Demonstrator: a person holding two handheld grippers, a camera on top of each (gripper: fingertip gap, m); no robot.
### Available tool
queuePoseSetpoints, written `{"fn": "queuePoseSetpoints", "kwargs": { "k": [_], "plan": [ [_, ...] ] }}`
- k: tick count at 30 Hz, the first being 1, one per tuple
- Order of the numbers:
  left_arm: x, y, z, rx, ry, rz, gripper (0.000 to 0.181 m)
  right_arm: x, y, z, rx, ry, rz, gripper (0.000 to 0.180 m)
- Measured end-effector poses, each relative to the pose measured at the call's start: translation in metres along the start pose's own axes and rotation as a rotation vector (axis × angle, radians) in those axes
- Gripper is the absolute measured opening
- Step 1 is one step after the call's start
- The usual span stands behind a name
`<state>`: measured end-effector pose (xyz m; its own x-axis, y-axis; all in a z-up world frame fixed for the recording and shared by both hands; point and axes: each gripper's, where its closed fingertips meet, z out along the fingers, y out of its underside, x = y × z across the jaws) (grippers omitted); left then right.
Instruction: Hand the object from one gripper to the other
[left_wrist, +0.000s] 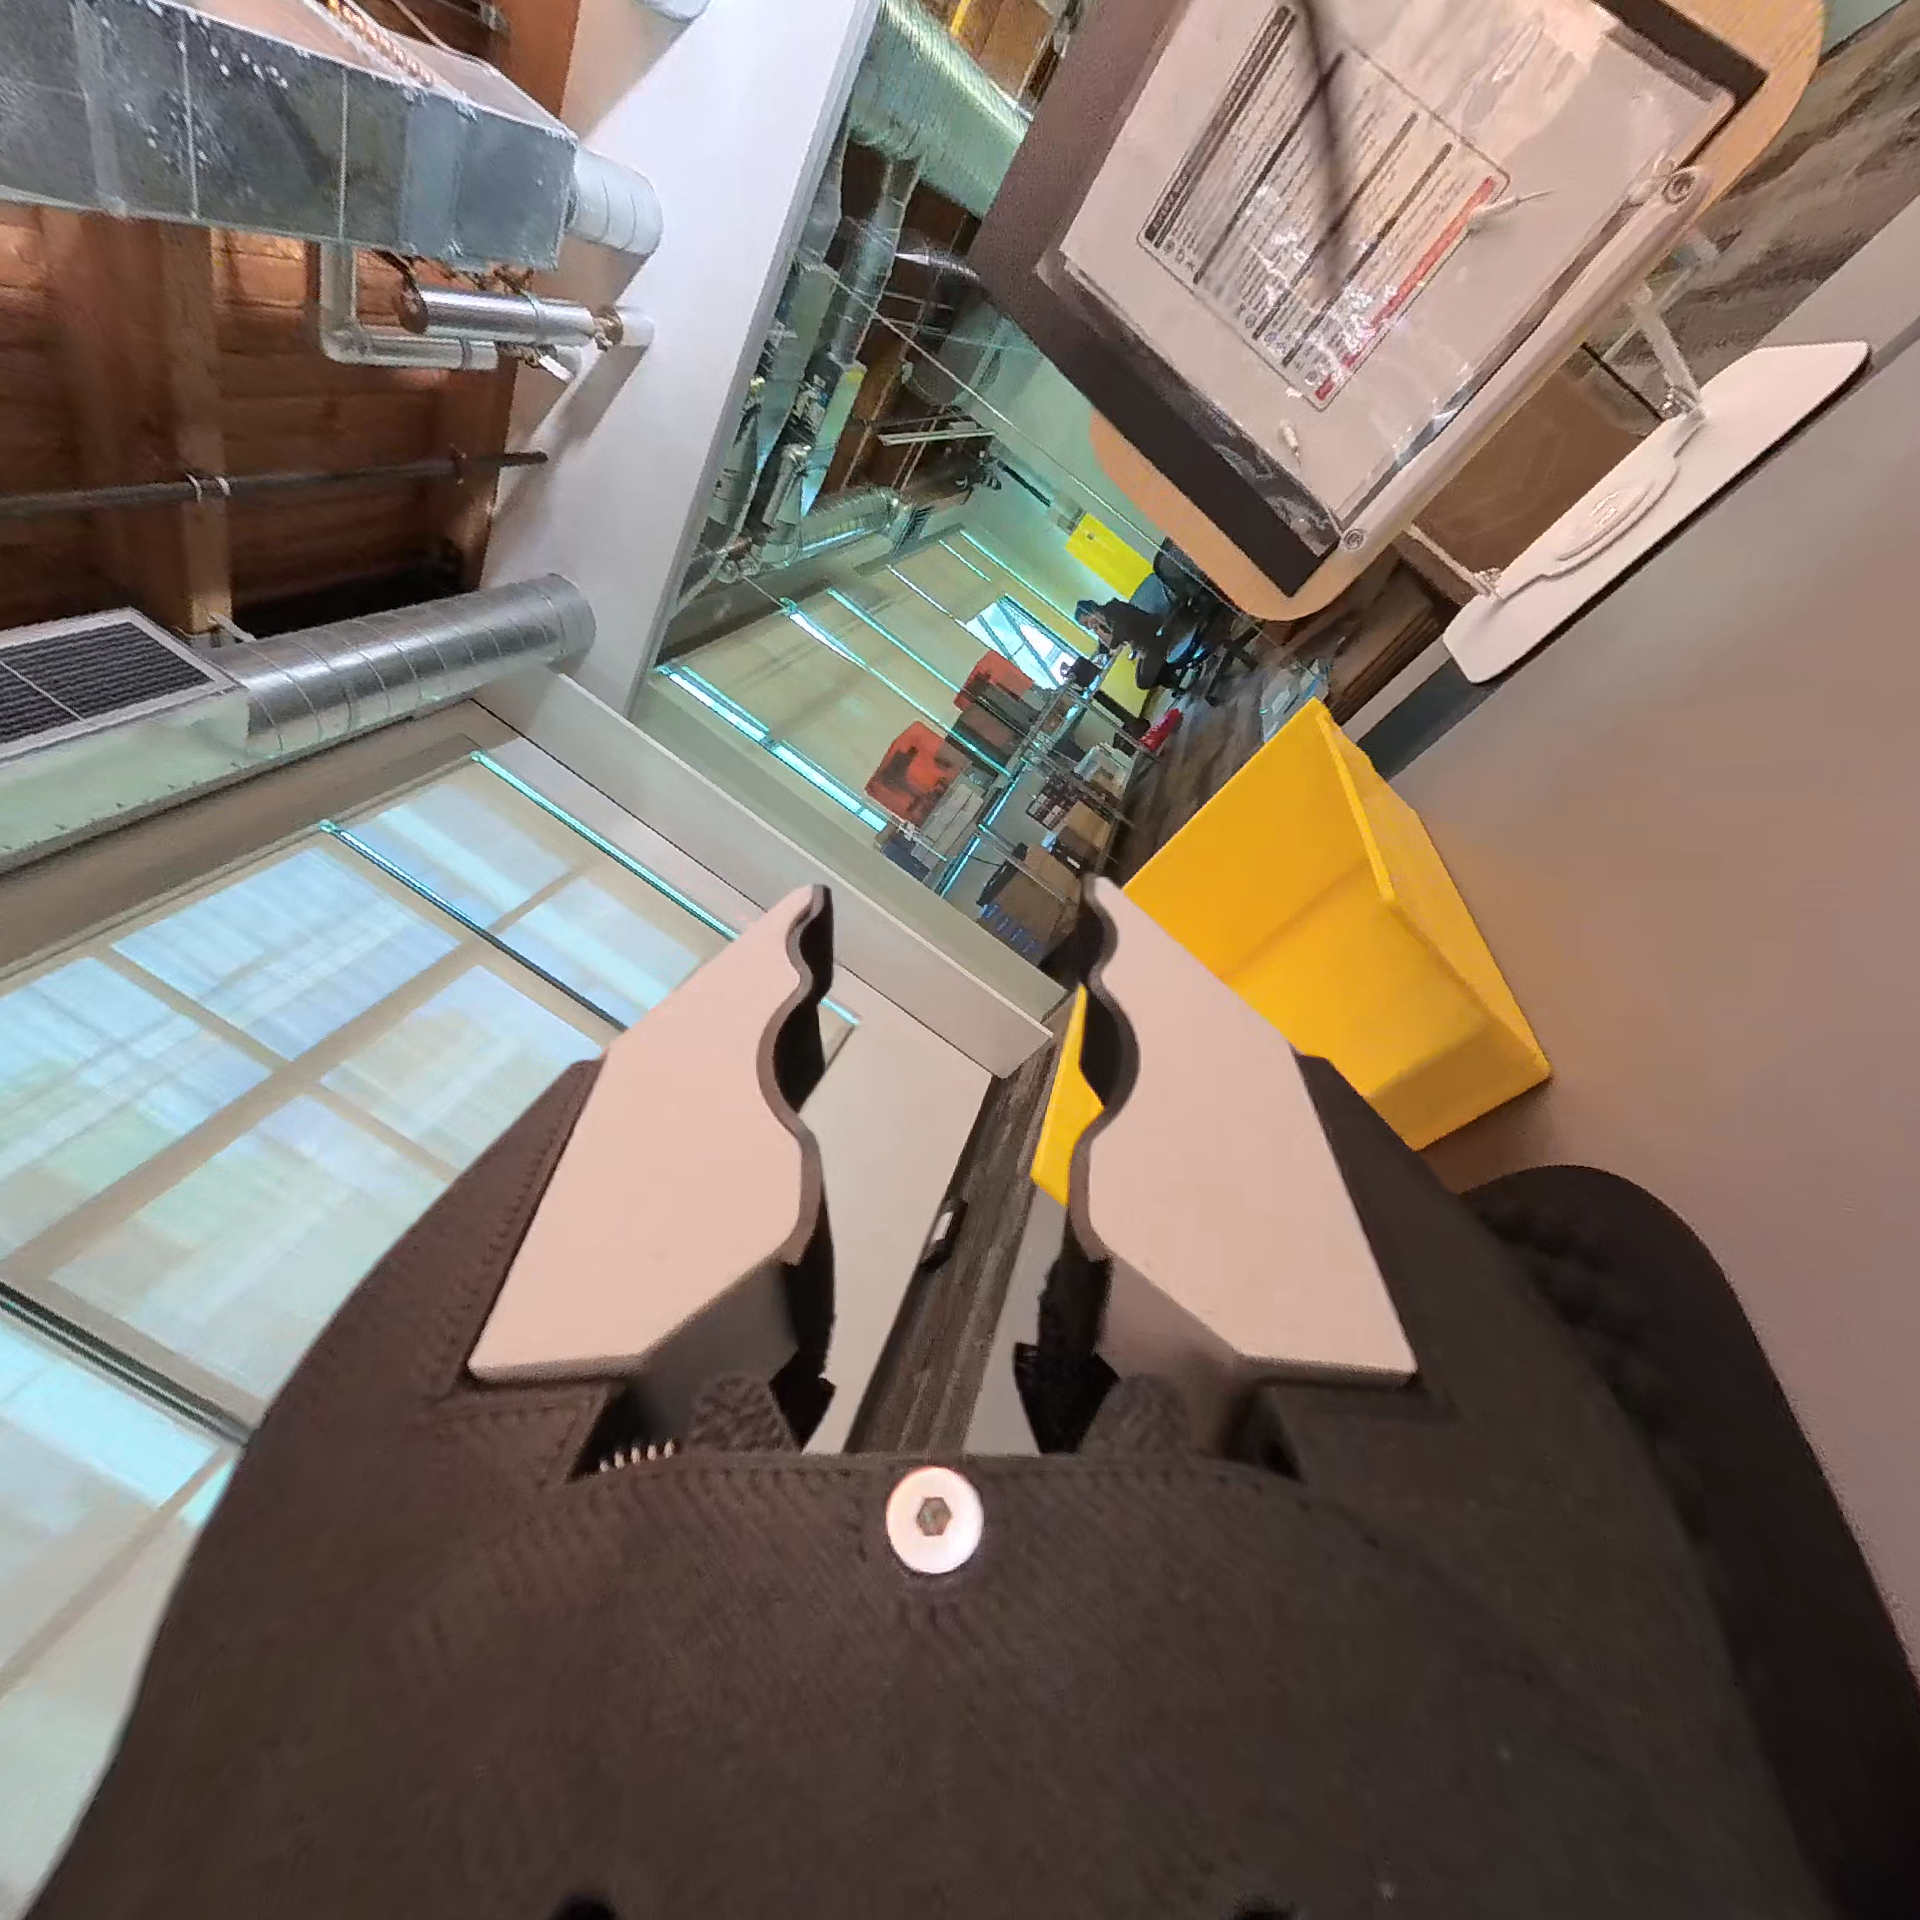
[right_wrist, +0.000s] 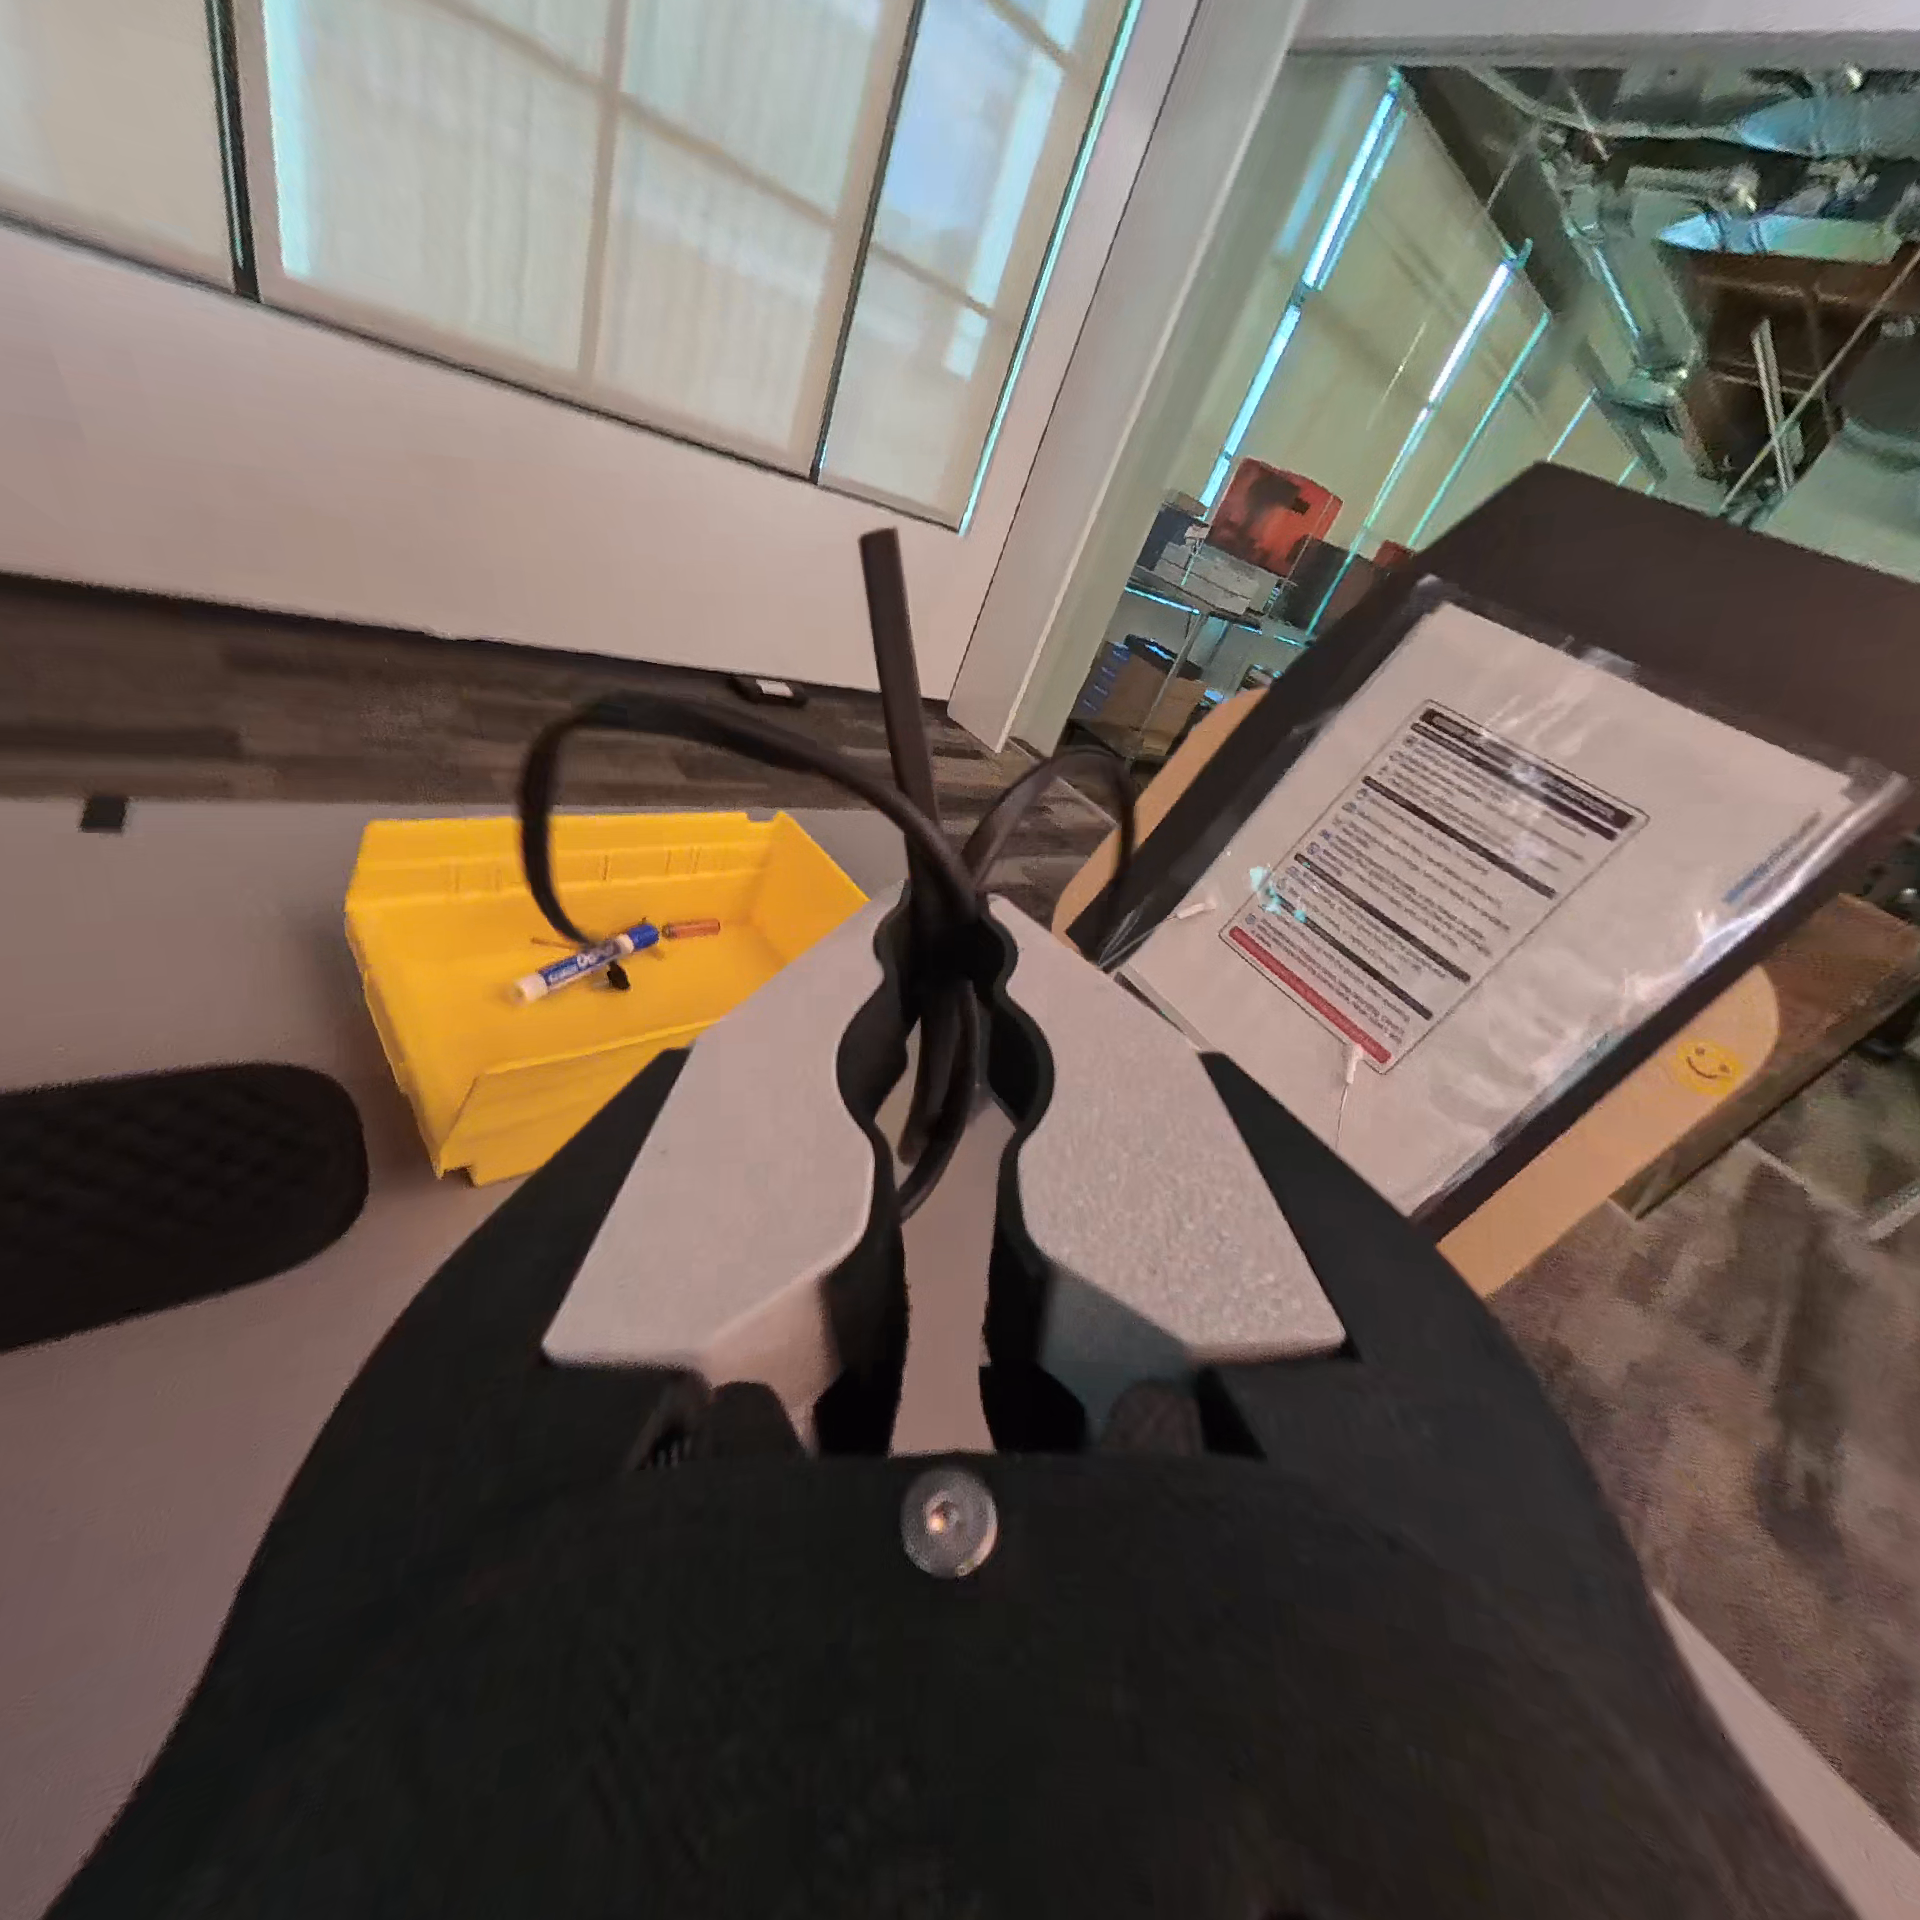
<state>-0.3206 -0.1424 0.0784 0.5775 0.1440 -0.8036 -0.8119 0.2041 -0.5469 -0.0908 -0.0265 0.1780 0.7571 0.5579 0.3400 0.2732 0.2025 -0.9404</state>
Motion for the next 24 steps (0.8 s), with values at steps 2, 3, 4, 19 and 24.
{"fn": "queuePoseSetpoints", "kwargs": {
  "k": [2,3,4,19,24],
  "plan": [
    [0.005,0.000,0.003,0.005,0.040,-0.055,0.045,0.010,0.000,-0.007,0.023,-0.004,0.025,0.007],
    [0.010,-0.001,0.004,0.012,0.079,-0.108,0.046,0.014,0.000,-0.010,0.024,-0.006,0.033,0.007],
    [0.015,-0.002,0.006,0.021,0.125,-0.170,0.046,0.016,0.001,-0.012,0.026,-0.010,0.039,0.006],
    [0.027,-0.056,0.005,0.288,0.415,-0.721,0.074,-0.078,0.050,0.009,-0.372,-0.200,-0.319,0.007],
    [0.054,-0.068,0.004,0.295,0.657,-0.772,0.117,-0.151,0.057,0.013,-0.379,-0.458,-0.399,0.007]
  ]
}}
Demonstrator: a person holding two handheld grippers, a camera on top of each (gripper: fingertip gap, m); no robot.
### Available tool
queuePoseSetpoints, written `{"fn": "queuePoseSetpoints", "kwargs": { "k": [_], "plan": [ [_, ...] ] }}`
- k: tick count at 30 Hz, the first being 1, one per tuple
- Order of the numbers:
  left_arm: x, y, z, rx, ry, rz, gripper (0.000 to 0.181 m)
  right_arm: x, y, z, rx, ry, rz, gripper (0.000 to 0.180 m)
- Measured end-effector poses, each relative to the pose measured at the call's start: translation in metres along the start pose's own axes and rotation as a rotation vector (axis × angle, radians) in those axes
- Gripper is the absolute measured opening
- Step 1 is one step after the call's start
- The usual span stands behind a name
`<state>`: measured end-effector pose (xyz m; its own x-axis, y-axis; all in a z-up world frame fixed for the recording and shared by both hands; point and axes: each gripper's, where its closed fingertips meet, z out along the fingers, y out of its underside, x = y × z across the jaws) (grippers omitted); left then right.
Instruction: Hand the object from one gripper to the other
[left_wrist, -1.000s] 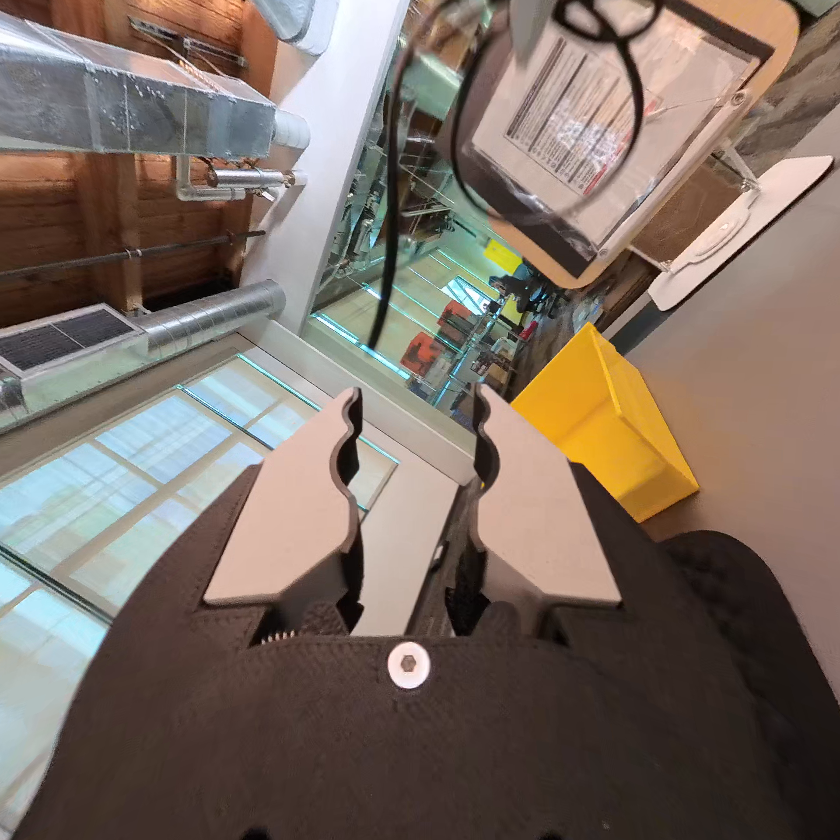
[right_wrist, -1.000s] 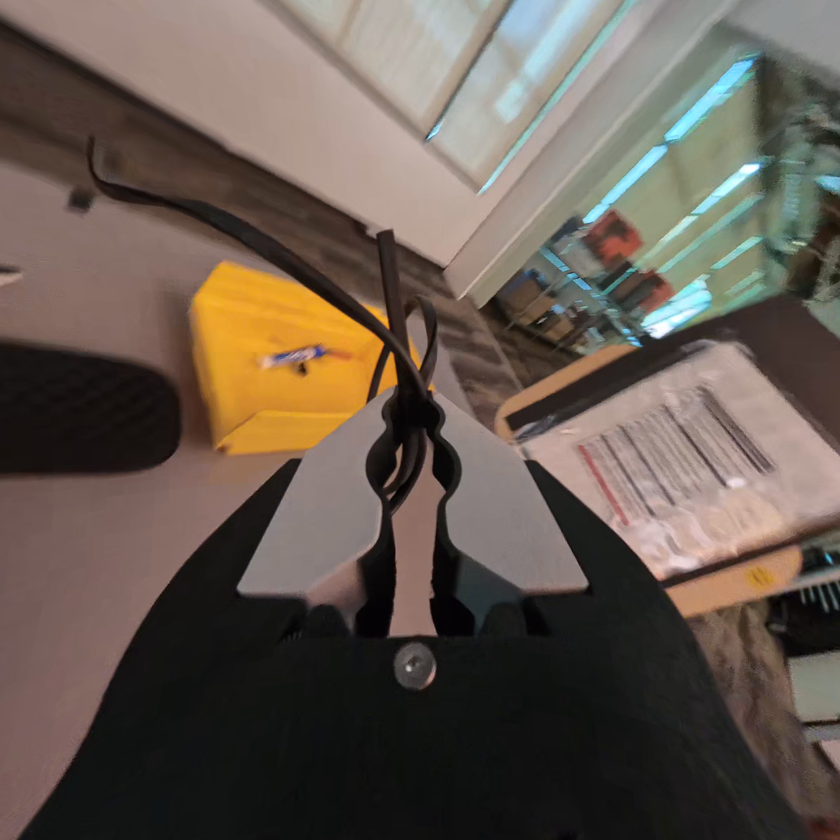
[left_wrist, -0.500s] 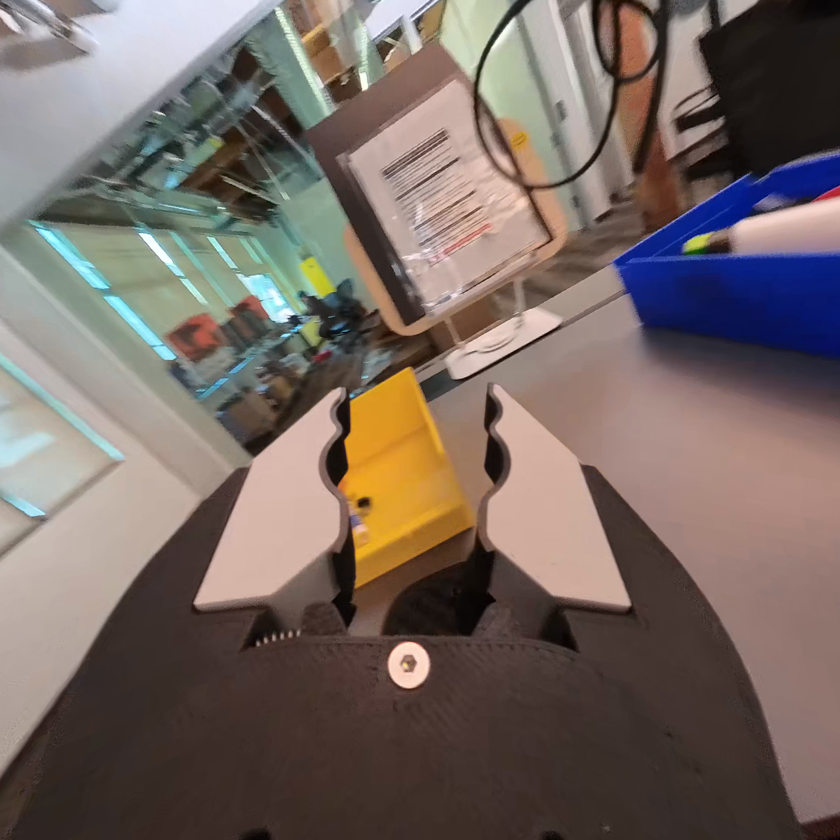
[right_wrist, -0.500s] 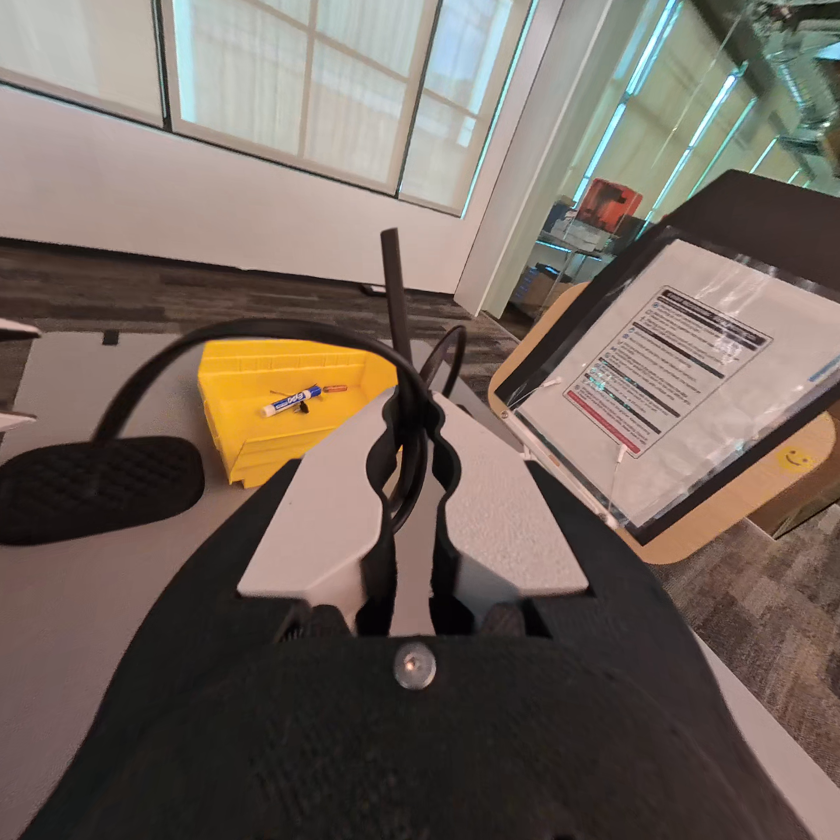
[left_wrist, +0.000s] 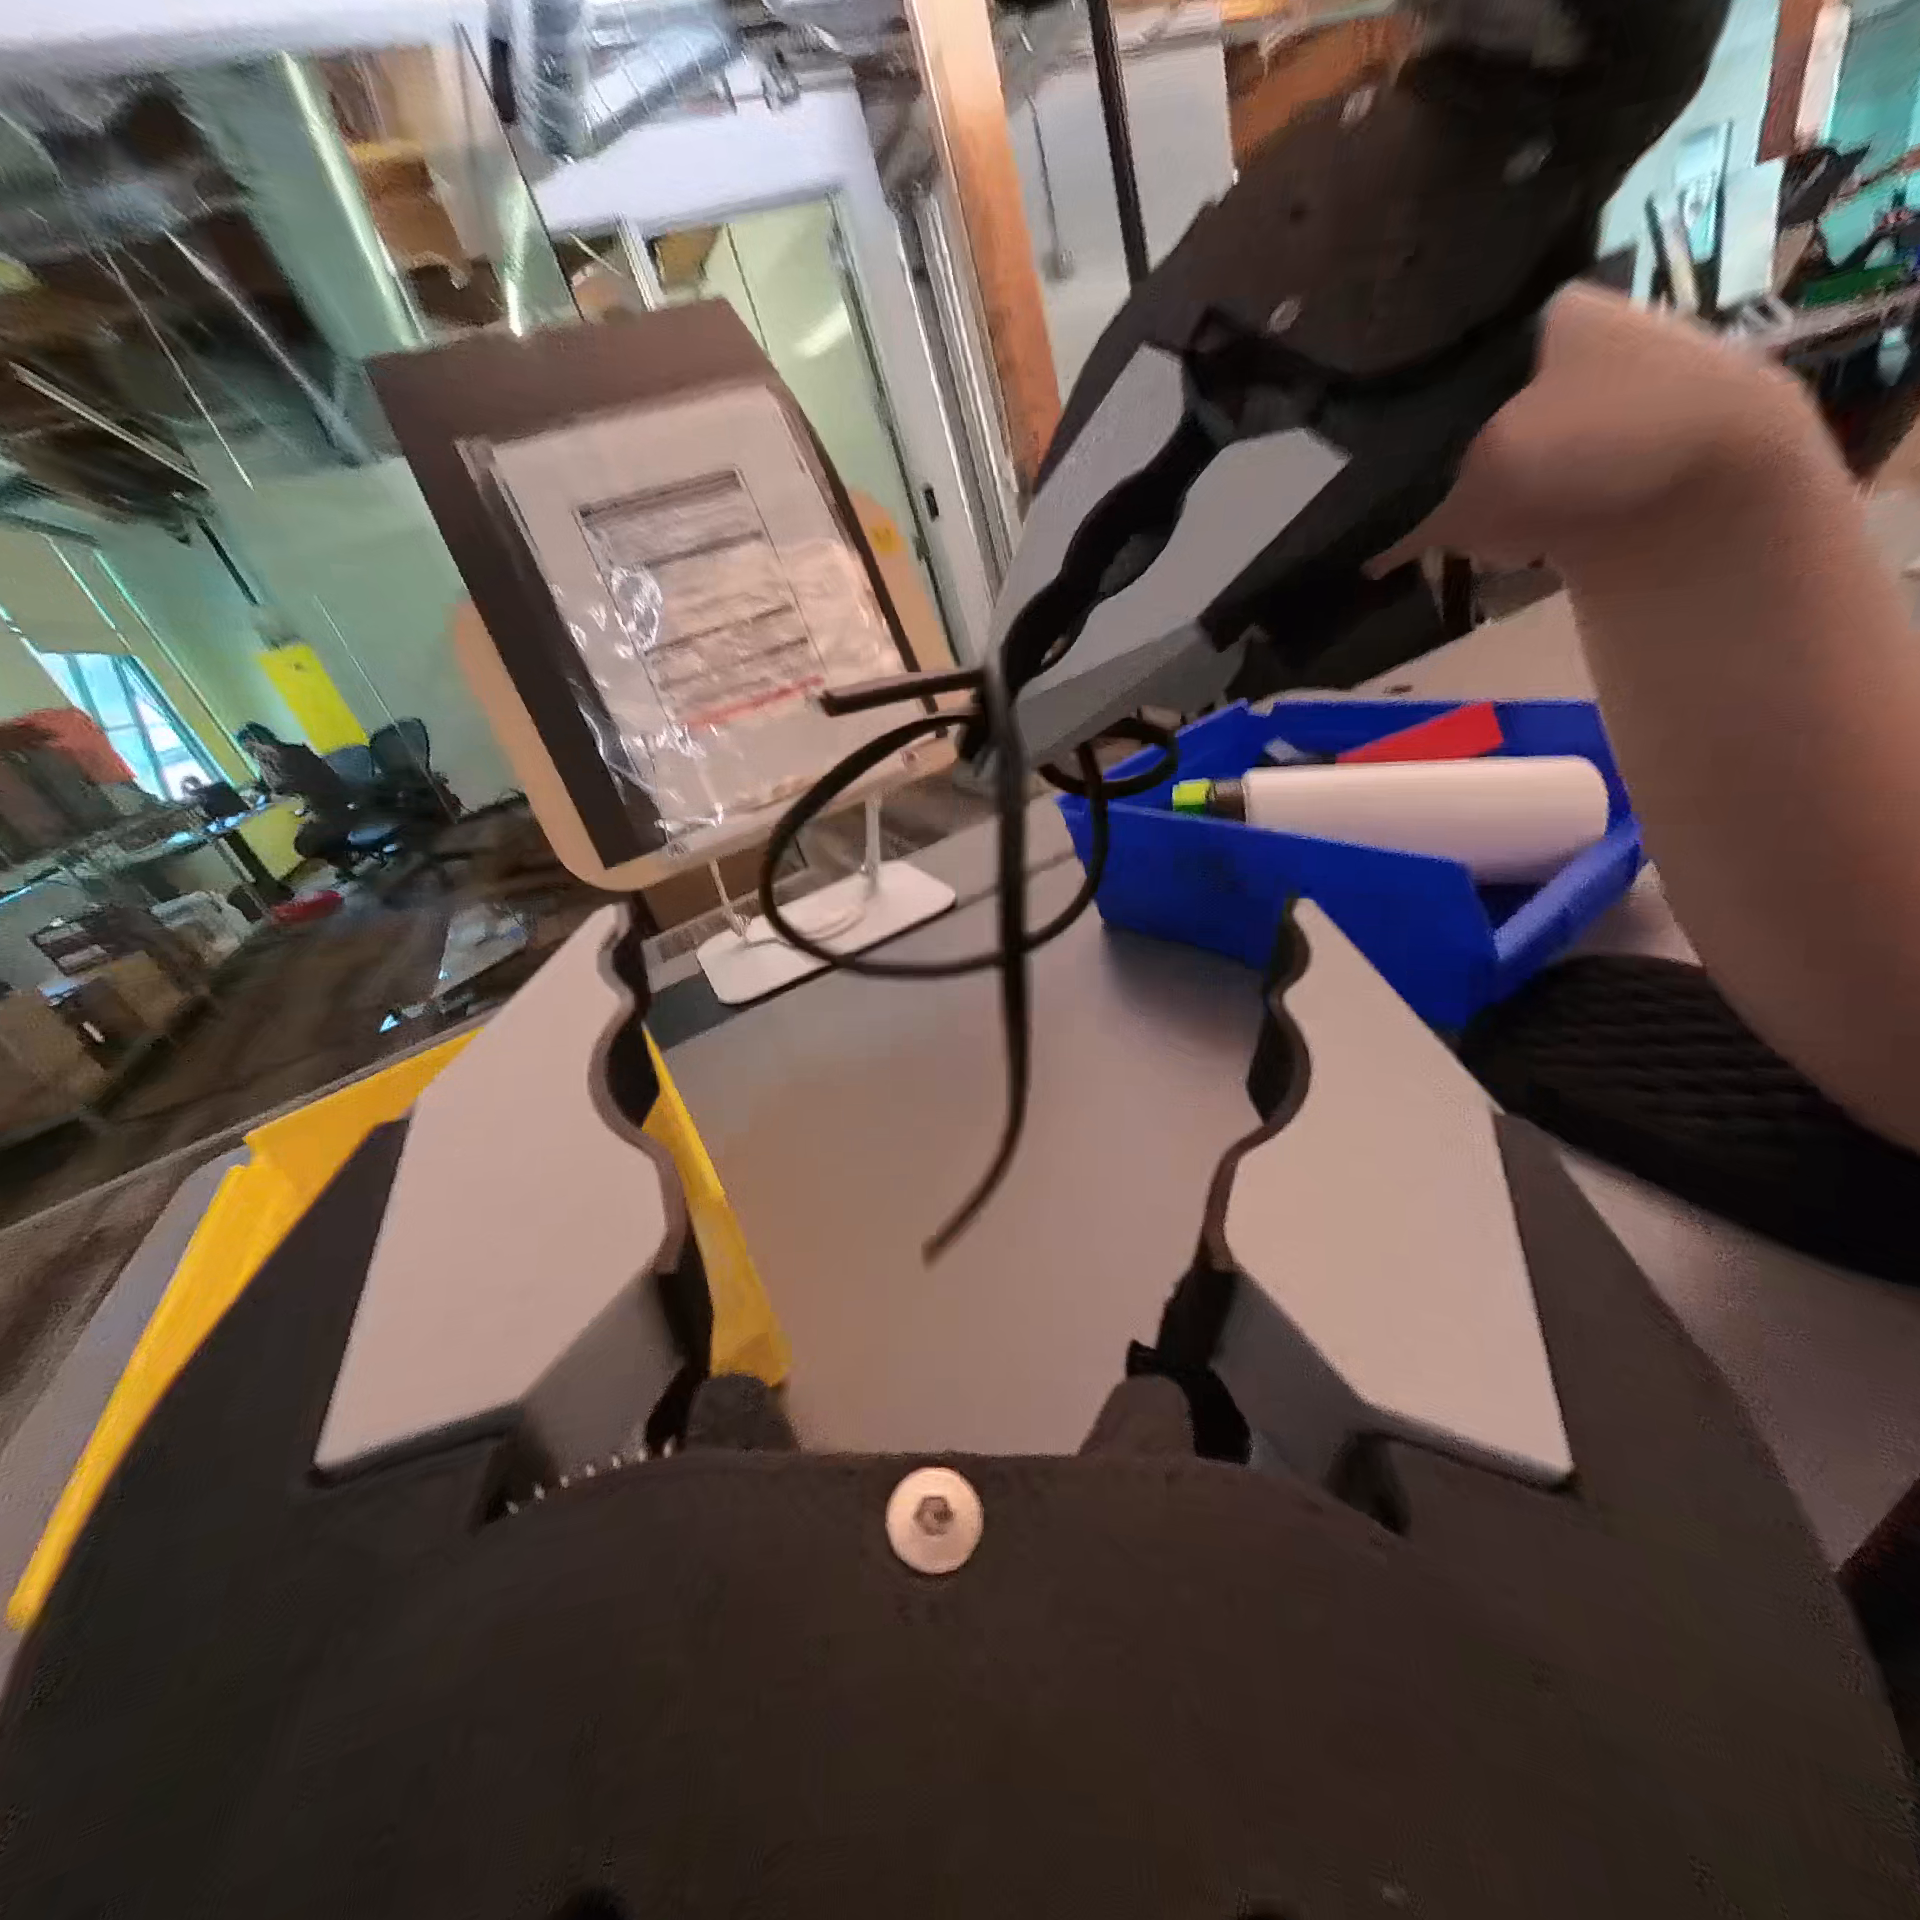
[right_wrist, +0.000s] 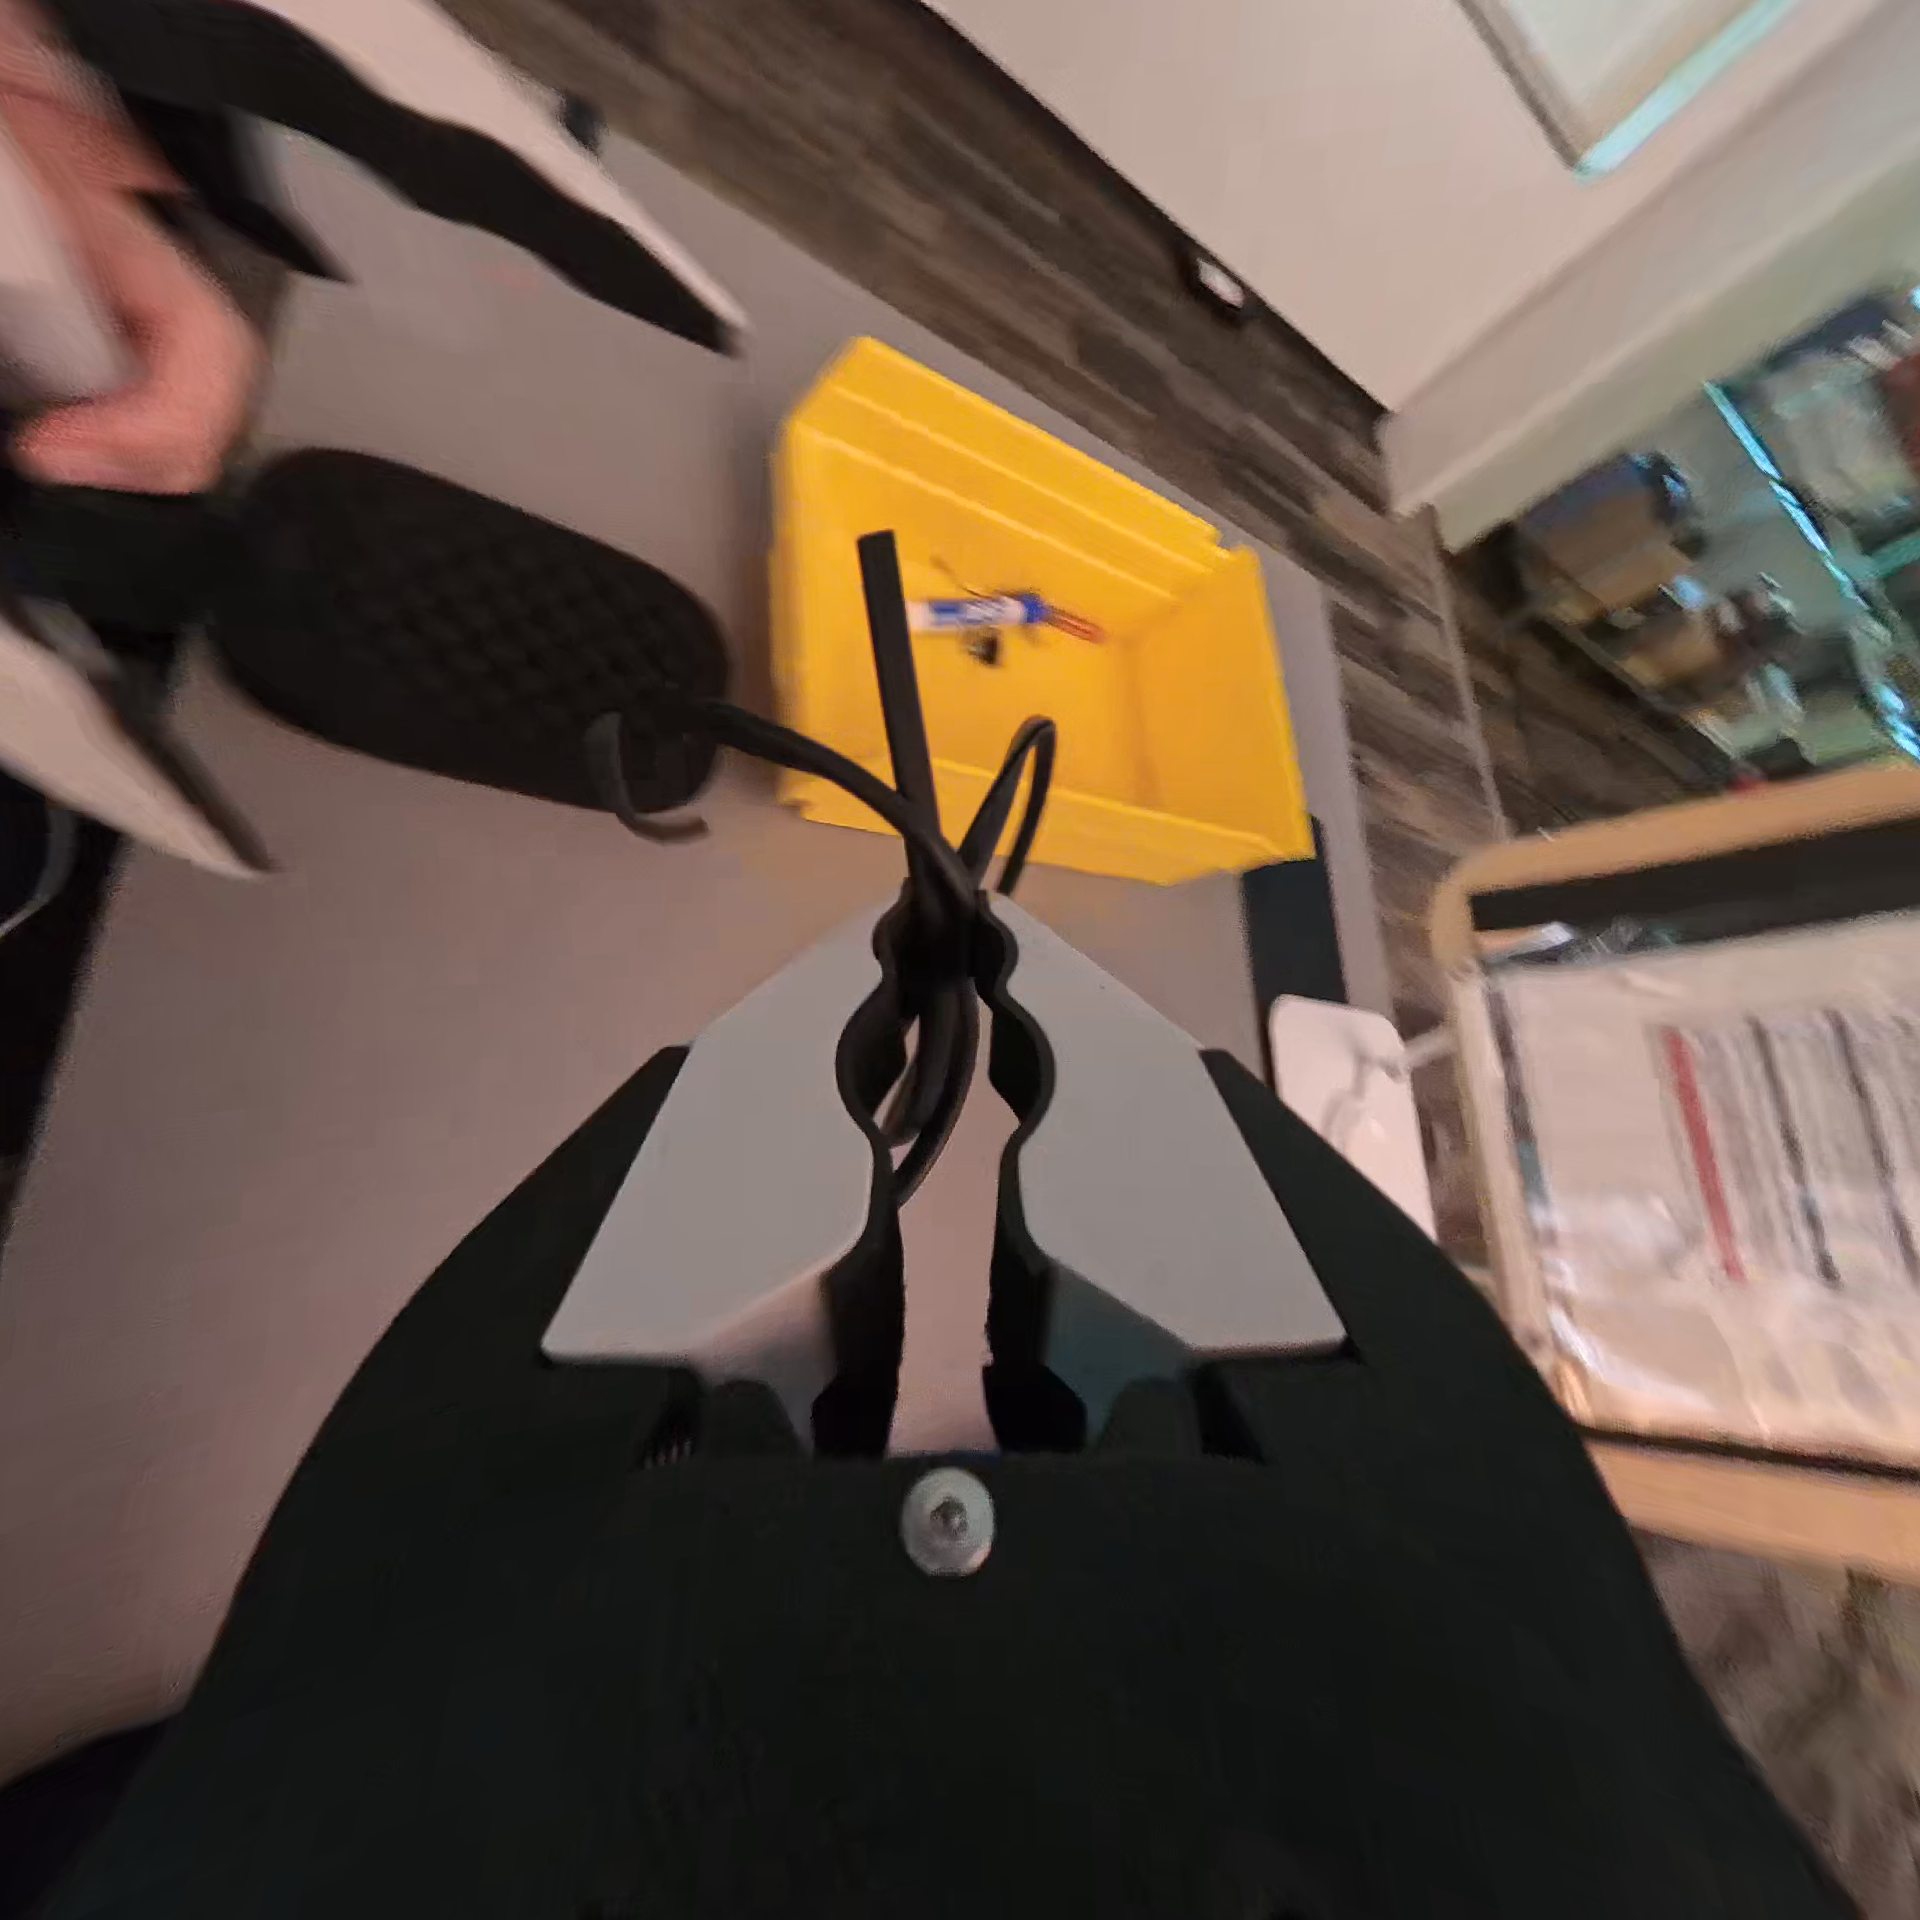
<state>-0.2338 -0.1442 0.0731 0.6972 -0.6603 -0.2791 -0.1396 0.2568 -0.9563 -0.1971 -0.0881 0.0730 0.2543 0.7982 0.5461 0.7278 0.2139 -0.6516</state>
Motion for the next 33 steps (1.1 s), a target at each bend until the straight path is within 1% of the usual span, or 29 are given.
{"fn": "queuePoseSetpoints", "kwargs": {
  "k": [4,8,9,11,13,15,16,18,20,24,29,33],
  "plan": [
    [-0.004,0.013,0.001,-0.020,0.037,0.054,0.116,-0.044,-0.016,-0.006,0.067,-0.166,-0.134,0.007],
    [0.026,0.031,-0.004,-0.086,0.244,0.034,0.102,-0.067,-0.033,-0.026,0.178,-0.265,-0.189,0.007],
    [0.029,0.034,-0.004,-0.092,0.260,0.031,0.097,-0.072,-0.037,-0.031,0.214,-0.295,-0.205,0.008],
    [0.029,0.036,-0.004,-0.080,0.250,0.045,0.070,-0.081,-0.040,-0.039,0.261,-0.342,-0.242,0.008],
    [0.034,0.031,-0.008,-0.030,0.280,0.056,0.051,-0.083,-0.039,-0.045,0.283,-0.366,-0.254,0.008],
    [0.042,0.023,-0.016,0.023,0.350,0.057,0.011,-0.081,-0.043,-0.053,0.330,-0.383,-0.232,0.008],
    [0.045,0.017,-0.020,0.055,0.381,0.042,0.000,-0.077,-0.045,-0.056,0.354,-0.387,-0.207,0.008],
    [0.047,0.006,-0.027,0.101,0.441,-0.029,0.000,-0.067,-0.046,-0.059,0.381,-0.382,-0.149,0.008],
    [0.045,-0.001,-0.029,0.111,0.469,-0.106,0.000,-0.062,-0.041,-0.057,0.375,-0.406,-0.100,0.008],
    [0.030,-0.003,-0.022,0.090,0.406,-0.200,0.000,-0.057,-0.033,-0.042,0.342,-0.424,-0.059,0.009],
    [0.011,-0.010,-0.017,0.113,0.363,-0.350,0.000,-0.050,-0.036,-0.037,0.366,-0.420,-0.014,0.016],
    [-0.009,-0.021,-0.008,0.106,0.339,-0.389,0.000,-0.035,-0.038,-0.042,0.400,-0.357,0.018,0.030]
  ]
}}
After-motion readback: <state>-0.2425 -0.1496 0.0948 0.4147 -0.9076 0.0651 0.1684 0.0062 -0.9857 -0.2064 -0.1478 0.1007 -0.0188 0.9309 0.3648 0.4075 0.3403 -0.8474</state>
